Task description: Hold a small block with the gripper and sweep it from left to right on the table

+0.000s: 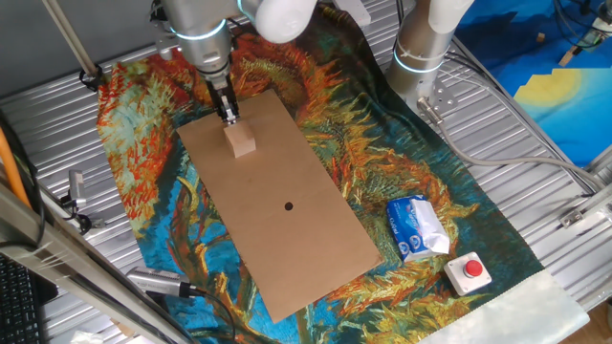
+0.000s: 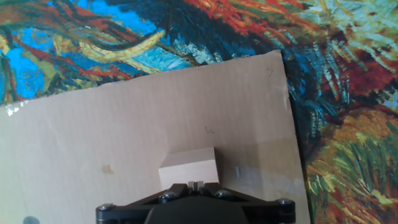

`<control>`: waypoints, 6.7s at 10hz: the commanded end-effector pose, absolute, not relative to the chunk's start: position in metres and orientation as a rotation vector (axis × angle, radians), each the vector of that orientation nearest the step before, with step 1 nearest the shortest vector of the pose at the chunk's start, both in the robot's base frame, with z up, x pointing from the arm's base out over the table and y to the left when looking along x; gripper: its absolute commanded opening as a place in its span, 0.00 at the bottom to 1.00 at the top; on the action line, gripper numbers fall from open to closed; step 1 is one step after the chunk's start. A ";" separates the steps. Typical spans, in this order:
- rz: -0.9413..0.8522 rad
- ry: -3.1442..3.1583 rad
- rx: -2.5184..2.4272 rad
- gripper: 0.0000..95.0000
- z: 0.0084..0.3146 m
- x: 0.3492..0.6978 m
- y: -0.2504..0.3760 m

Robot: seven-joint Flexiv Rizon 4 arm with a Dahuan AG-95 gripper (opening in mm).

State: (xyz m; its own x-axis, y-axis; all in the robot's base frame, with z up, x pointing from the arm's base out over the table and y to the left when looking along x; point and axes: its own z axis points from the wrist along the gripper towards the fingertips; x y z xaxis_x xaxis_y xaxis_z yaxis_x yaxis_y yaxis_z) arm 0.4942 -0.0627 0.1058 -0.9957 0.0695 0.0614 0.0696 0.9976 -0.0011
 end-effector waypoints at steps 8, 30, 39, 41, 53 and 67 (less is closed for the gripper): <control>0.063 -3.002 -0.149 0.00 0.091 0.502 -0.059; 0.021 -3.058 -0.118 0.80 0.084 0.503 -0.060; 0.005 -3.061 -0.121 0.80 0.073 0.505 -0.059; 0.000 -3.062 -0.128 0.80 0.069 0.506 -0.053; -0.008 -3.055 -0.171 0.40 0.047 0.499 -0.049; -0.010 -3.060 -0.162 0.80 0.040 0.498 -0.048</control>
State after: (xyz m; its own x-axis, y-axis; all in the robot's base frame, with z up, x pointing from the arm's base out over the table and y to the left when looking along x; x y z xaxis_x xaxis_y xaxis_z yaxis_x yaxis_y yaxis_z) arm 0.4966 -0.0480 0.0415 -0.9915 0.1042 0.0776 0.1049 0.9945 0.0045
